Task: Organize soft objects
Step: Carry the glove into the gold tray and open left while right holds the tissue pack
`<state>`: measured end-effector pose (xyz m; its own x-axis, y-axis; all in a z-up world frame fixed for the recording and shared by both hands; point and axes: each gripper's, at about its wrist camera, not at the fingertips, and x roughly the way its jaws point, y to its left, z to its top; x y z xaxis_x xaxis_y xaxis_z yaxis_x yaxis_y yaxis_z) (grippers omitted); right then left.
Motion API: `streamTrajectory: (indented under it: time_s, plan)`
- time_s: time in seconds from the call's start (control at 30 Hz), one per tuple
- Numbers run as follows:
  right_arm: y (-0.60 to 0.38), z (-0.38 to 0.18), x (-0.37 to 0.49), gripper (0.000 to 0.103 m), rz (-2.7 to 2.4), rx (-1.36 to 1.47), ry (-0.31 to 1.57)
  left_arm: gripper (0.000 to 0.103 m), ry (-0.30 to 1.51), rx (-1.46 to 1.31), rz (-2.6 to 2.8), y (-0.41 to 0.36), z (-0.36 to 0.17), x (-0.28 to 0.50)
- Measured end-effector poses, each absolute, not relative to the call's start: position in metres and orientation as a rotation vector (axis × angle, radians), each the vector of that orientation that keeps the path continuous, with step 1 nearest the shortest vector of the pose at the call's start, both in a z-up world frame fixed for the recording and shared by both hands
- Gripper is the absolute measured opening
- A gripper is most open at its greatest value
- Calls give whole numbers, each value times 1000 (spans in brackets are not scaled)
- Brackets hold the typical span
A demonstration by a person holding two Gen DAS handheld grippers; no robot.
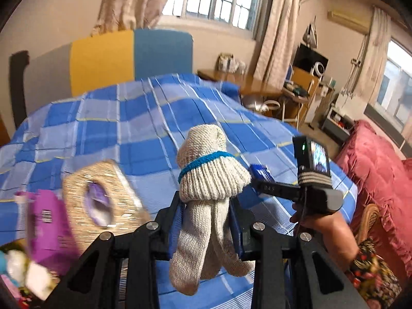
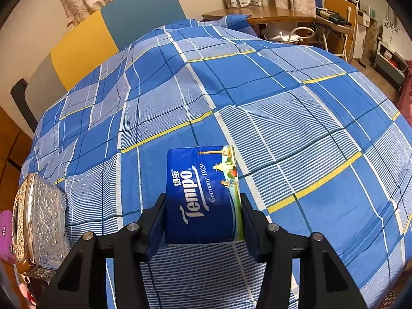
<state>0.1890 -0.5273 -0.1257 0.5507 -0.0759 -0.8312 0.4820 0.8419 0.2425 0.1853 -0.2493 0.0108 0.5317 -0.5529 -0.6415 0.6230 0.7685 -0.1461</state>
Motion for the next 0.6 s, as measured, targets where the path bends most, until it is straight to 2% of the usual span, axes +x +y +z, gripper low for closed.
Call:
streamTrajectory:
  time_s: [0.33, 0.6]
  plan:
    - [-519, -117, 188, 53, -343, 414, 896, 33, 663, 41, -522, -103, 54, 196]
    - [-516, -116, 187, 53, -355, 388, 890, 34, 760, -27, -367, -10, 6, 195]
